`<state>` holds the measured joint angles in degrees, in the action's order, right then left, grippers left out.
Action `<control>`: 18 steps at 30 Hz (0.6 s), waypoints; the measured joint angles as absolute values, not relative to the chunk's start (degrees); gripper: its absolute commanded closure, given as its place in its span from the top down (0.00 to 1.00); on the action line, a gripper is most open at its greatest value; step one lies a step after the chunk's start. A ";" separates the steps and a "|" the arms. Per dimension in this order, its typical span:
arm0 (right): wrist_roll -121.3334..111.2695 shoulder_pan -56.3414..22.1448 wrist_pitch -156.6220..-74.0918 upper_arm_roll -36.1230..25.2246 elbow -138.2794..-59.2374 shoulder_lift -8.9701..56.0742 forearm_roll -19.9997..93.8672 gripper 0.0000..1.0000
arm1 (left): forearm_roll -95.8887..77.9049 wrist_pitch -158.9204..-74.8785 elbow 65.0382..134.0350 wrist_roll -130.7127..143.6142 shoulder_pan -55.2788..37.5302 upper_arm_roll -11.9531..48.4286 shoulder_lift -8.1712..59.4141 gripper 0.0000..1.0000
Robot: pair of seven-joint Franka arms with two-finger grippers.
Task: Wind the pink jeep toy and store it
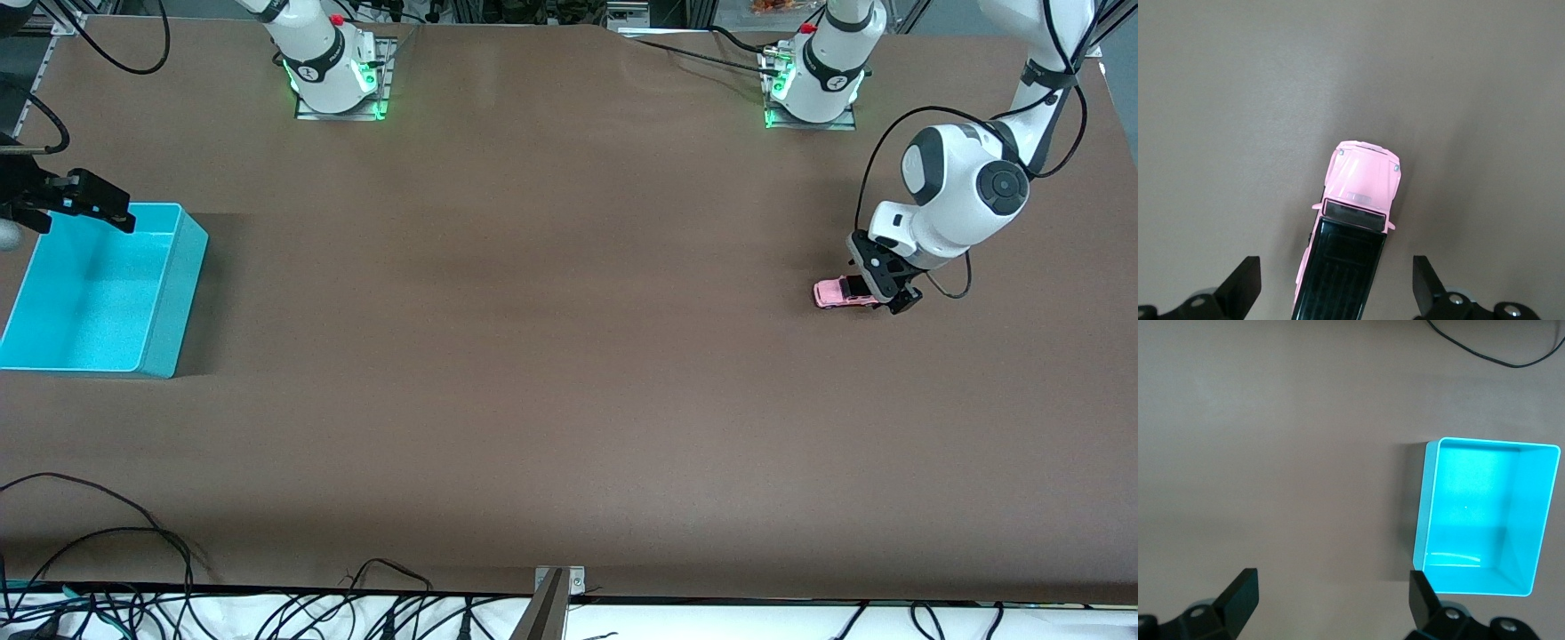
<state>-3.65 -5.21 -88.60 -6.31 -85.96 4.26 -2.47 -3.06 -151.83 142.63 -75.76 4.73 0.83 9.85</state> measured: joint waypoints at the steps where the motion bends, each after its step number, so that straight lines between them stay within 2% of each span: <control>1: -3.65 -5.21 -88.59 -6.32 -85.96 4.26 -2.47 1.00 | -3.06 -152.23 142.71 -76.50 4.73 0.83 10.02 1.00; 14: -3.65 -5.34 -88.67 -6.24 -85.96 4.26 -2.47 1.00 | -3.06 -158.28 144.08 -82.85 4.73 0.83 13.20 1.00; 16: -3.65 -5.37 -88.70 -6.22 -85.96 4.27 -2.47 1.00 | -3.06 -158.56 144.10 -82.96 4.73 0.83 13.51 0.90; 17: -3.65 -5.40 -88.75 -6.20 -85.96 4.28 -2.47 1.00 | -3.06 -158.62 144.10 -83.02 4.73 0.83 13.56 0.83; 18: -3.65 -5.42 -88.83 -6.19 -85.96 4.29 -2.47 1.00 | -3.06 -158.66 144.10 -83.09 4.73 0.83 13.58 0.71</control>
<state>-3.65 -5.42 -88.83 -6.19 -85.96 4.29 -2.47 -3.06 -158.66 144.10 -83.09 4.73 0.83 13.58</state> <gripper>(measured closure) 0.000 0.000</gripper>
